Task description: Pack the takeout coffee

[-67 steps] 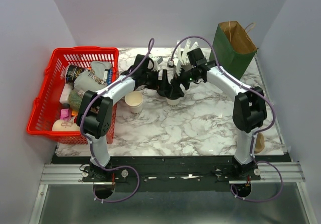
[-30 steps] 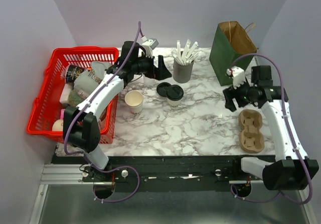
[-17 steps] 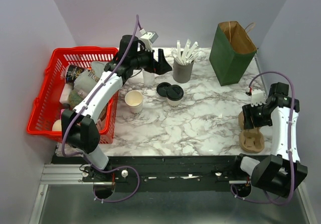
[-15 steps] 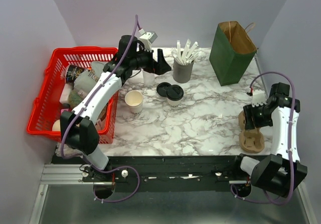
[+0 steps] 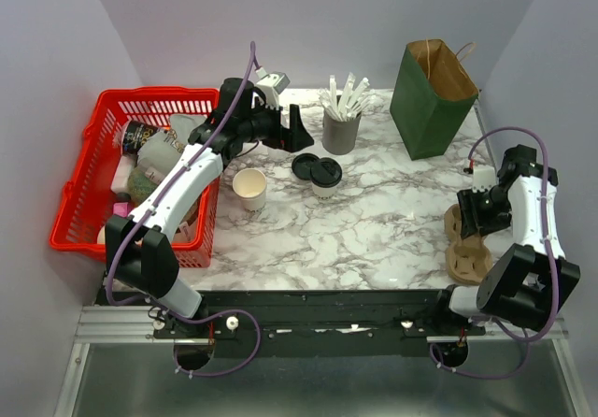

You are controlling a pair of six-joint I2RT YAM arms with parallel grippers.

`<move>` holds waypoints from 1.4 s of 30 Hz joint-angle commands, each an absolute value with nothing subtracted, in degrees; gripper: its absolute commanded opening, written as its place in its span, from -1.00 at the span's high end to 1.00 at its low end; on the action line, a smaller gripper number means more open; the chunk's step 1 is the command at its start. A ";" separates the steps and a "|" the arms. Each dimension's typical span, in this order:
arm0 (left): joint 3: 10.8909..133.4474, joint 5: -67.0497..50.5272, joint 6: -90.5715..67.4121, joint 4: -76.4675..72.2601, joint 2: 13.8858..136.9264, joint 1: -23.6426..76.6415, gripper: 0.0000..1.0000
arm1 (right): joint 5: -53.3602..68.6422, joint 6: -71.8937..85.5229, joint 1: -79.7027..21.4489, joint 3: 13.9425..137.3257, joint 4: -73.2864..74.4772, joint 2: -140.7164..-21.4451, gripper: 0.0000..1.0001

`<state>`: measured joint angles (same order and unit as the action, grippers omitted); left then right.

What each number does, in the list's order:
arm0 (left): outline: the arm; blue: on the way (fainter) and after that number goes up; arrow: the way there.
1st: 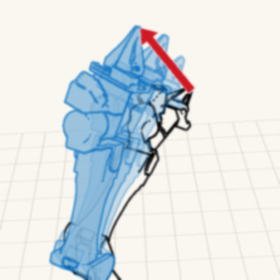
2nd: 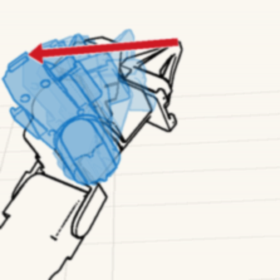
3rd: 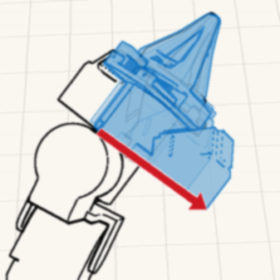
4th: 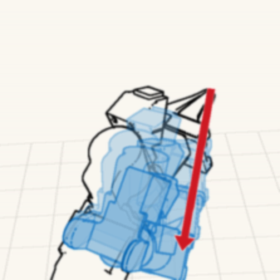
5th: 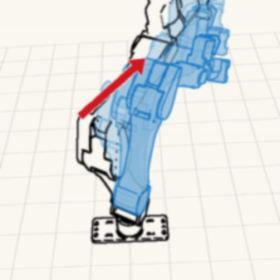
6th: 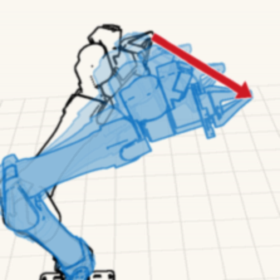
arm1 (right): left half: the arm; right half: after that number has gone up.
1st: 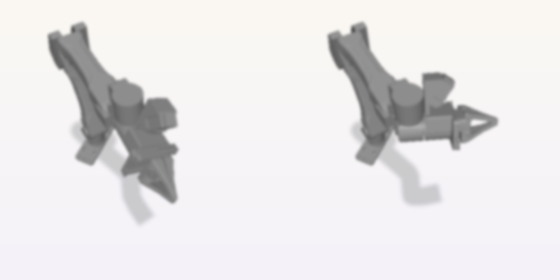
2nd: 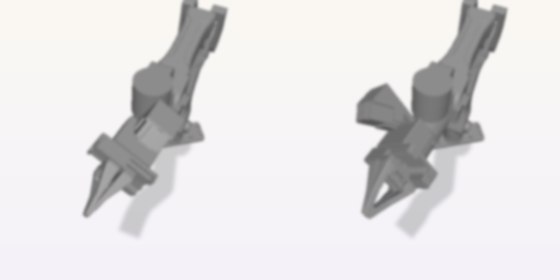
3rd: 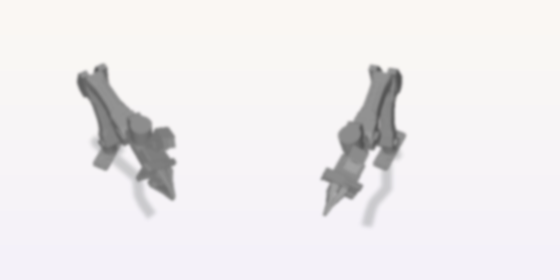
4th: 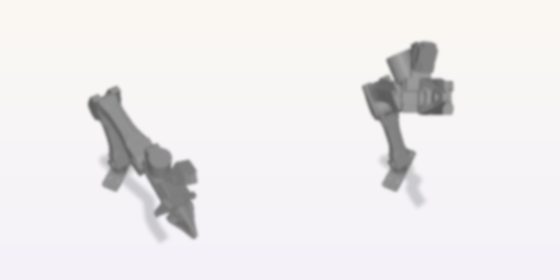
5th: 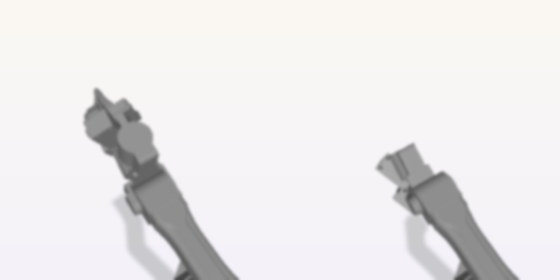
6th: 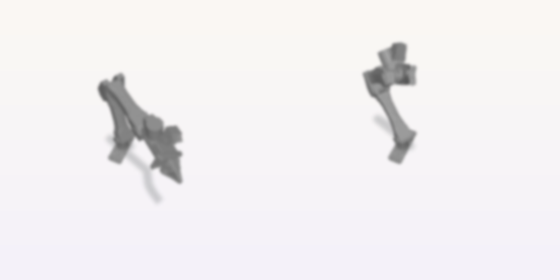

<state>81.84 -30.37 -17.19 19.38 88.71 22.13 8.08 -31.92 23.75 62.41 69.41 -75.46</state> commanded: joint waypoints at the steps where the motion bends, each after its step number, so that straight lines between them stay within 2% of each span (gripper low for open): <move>1: 83.50 -28.92 -15.91 21.36 88.15 21.45 -0.97 | 6.59 -29.53 24.26 61.88 68.29 -76.81 -0.23; 5: 82.97 -28.83 -15.91 21.10 88.07 20.74 -0.97 | 5.63 -29.44 24.17 61.52 69.43 -76.82 -0.35; 21: 82.53 -28.56 -16.87 20.57 88.86 20.48 -0.97 | 3.78 -28.83 24.26 57.74 66.54 -78.84 -0.34; 42: 83.67 -28.65 -17.23 20.83 90.44 20.48 -0.97 | 1.14 -27.25 24.26 59.33 64.51 -83.67 -0.05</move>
